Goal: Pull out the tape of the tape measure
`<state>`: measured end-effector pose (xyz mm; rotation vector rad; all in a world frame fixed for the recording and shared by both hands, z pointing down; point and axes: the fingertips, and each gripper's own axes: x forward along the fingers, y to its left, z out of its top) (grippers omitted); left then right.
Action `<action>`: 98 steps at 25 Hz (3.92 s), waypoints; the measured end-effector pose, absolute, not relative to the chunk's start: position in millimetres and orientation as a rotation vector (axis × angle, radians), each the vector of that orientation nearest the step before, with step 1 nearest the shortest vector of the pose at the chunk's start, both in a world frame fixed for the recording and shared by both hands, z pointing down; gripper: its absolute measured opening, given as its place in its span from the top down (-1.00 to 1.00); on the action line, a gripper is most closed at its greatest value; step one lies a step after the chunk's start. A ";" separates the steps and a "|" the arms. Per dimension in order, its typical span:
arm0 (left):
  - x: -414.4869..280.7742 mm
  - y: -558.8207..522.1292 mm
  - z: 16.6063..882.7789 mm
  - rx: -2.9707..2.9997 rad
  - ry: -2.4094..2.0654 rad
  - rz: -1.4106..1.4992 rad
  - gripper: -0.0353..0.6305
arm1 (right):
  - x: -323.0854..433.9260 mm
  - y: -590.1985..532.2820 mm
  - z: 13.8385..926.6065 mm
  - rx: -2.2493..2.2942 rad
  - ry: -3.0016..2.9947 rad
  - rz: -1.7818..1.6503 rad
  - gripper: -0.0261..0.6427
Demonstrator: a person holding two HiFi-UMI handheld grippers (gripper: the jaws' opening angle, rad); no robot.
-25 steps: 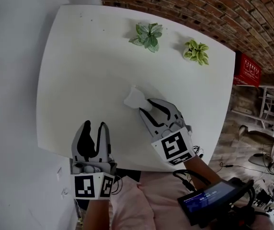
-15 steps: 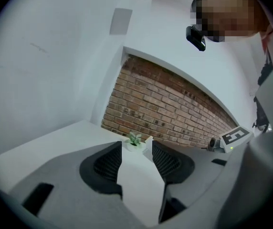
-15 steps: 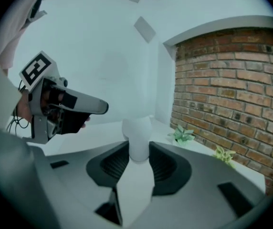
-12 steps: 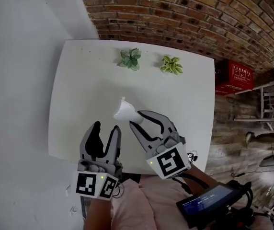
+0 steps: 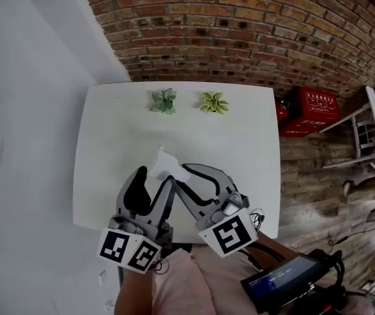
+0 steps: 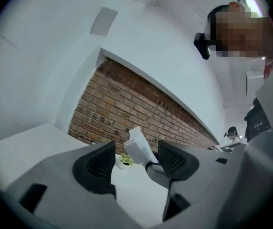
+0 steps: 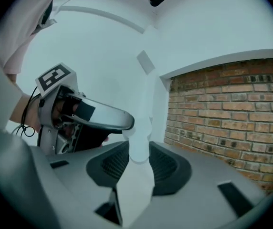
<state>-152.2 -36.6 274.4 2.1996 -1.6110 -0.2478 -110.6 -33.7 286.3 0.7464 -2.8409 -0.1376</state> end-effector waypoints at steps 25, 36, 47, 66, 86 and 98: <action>-116.8 -44.8 252.4 2.340 -1.457 -0.322 0.54 | -88.1 -27.9 281.7 0.649 -2.891 -0.225 0.52; -121.0 -46.2 248.0 2.505 -1.365 -0.206 0.59 | -73.0 -31.1 273.1 0.481 -3.008 0.185 0.42; -101.3 -26.6 253.5 2.790 -1.167 -0.037 0.59 | -50.3 -39.2 261.4 0.325 -3.023 0.685 0.48; -70.8 15.5 283.3 3.020 -0.895 0.216 0.59 | -51.8 -10.3 284.8 0.039 -2.784 1.412 0.50; -54.0 21.2 286.5 3.162 -0.787 0.366 0.59 | -47.4 -2.0 296.3 0.003 -2.667 1.596 0.73; -51.3 19.8 288.8 3.156 -0.772 0.386 0.59 | -42.1 -3.9 296.0 0.078 -2.654 1.600 0.81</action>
